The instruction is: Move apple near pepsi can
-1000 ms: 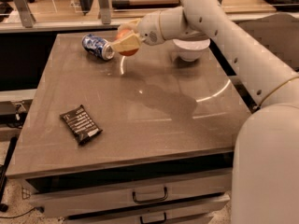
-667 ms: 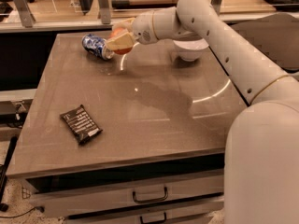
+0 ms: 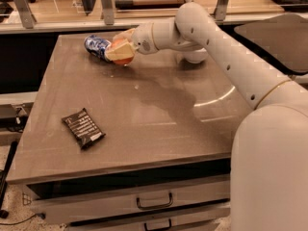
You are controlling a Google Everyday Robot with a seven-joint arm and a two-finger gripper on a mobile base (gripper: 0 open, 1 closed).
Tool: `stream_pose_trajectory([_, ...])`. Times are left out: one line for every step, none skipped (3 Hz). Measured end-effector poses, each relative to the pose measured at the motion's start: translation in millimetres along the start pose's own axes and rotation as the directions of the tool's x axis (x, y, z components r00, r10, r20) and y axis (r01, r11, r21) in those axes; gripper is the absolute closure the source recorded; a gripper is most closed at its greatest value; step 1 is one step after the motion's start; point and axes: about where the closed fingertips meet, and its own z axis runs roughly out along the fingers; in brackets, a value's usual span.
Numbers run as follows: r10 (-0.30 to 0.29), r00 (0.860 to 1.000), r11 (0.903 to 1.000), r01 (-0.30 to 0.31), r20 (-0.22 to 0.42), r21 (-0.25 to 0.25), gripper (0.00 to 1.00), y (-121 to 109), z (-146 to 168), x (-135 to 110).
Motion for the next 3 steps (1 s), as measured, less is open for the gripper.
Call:
stream_pose_trajectory([0.028, 1.0, 0.9996, -0.028, -0.006, -0.011, 0.5, 3.2, 8.5, 12.9])
stream_pose_trajectory([0.034, 0.999, 0.9994, -0.034, -0.006, -0.011, 0.27, 2.6, 10.2, 15.9])
stream_pose_trajectory([0.037, 0.999, 0.9993, -0.037, -0.008, -0.008, 0.04, 0.8, 10.0, 17.2])
